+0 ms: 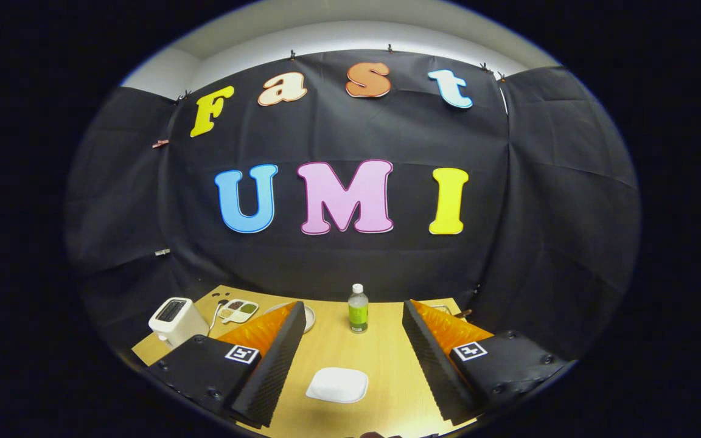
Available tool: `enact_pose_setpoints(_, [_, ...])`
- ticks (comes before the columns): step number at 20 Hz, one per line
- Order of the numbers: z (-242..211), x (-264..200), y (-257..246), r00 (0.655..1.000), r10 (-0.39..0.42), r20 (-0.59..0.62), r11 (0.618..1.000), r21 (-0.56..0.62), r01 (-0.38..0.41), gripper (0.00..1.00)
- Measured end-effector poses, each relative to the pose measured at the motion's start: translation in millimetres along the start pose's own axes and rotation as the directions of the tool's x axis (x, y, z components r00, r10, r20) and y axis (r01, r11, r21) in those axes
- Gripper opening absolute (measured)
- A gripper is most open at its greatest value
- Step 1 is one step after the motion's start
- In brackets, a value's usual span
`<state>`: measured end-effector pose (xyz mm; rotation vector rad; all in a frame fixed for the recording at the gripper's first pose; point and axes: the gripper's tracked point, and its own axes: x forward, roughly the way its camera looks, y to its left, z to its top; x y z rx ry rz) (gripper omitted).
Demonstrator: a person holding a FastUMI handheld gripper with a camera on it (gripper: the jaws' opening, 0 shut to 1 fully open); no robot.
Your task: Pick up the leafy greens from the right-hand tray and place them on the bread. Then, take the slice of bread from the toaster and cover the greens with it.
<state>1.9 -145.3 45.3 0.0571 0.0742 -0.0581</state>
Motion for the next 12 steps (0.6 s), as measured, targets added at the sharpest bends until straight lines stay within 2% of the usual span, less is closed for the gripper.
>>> enact_pose_setpoints(3, [-13.2, -13.8, -20.1, 0.999, -0.036, 0.000, 0.999, -0.005, 0.036, 0.99])
enact_pose_setpoints(6, [-28.6, -15.8, -25.8, 0.999, -0.028, -0.039, 0.999, 0.018, 0.029, 0.99])
enact_pose_setpoints(12, [-30.0, -1.9, -32.1, 0.999, -0.013, -0.046, 0.996, 0.091, 0.018, 0.99])
